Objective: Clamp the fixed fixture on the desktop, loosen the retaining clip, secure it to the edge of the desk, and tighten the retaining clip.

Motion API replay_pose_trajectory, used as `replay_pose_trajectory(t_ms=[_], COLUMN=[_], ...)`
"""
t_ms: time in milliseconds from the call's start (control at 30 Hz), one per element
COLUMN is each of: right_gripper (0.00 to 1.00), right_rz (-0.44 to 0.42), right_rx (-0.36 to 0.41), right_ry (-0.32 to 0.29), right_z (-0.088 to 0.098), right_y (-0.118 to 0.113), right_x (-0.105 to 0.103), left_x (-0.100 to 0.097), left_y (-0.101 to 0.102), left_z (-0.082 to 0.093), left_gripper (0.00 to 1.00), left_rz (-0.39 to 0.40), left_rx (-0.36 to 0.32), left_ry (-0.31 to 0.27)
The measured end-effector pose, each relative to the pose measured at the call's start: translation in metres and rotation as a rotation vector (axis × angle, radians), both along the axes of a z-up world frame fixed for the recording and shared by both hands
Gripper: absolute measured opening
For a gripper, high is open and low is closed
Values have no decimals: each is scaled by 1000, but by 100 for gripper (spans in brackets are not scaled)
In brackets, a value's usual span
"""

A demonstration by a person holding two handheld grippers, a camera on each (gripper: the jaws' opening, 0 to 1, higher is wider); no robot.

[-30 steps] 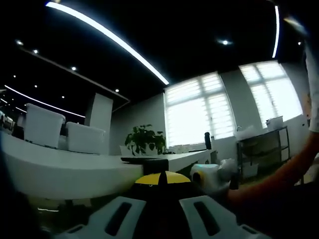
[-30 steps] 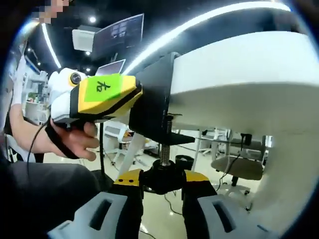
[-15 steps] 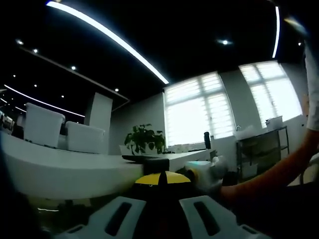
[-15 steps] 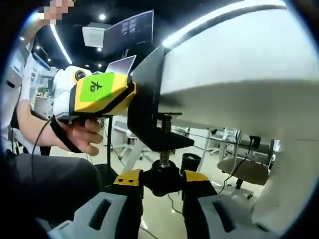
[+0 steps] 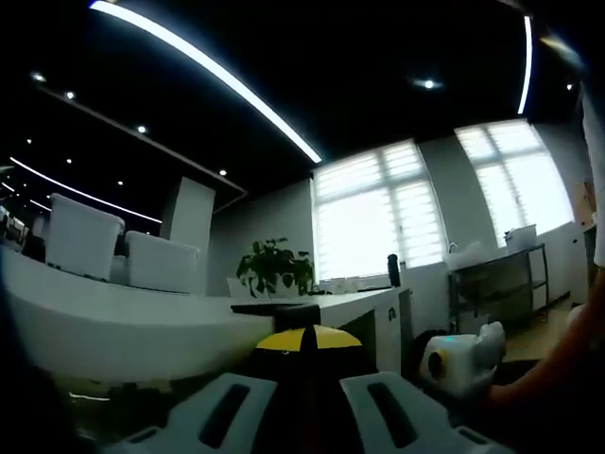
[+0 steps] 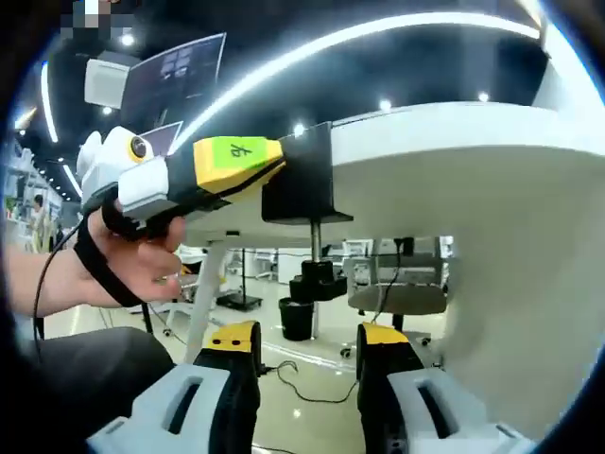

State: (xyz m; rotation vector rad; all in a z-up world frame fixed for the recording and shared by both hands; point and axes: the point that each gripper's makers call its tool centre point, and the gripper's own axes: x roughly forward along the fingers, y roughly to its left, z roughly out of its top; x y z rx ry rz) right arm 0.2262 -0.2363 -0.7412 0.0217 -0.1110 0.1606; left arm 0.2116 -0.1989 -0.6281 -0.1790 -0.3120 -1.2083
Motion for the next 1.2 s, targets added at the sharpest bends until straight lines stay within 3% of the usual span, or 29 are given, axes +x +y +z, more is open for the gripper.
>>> replay_pose_trajectory(t_ms=[167, 333, 533, 800, 1200], right_gripper=[36, 33, 31, 31, 26], right_rz=[-127, -284, -308, -290, -326], right_rx=[-11, -65, -37, -97, -105], right_ry=[3, 8, -2, -19, -27], right_z=[-2, 3, 15, 23, 31], right_y=[15, 0, -2, 11, -7], right_x=[-19, -26, -21, 6, 45], left_x=[0, 1, 1, 0, -1], left_y=[0, 2, 3, 2, 3], left_z=[0, 3, 5, 6, 5], left_gripper=[3, 3, 3, 3, 3], left_rz=[6, 13, 9, 4, 1], left_rx=[4, -3, -14, -14, -18], left_ry=[-5, -7, -4, -13, -13])
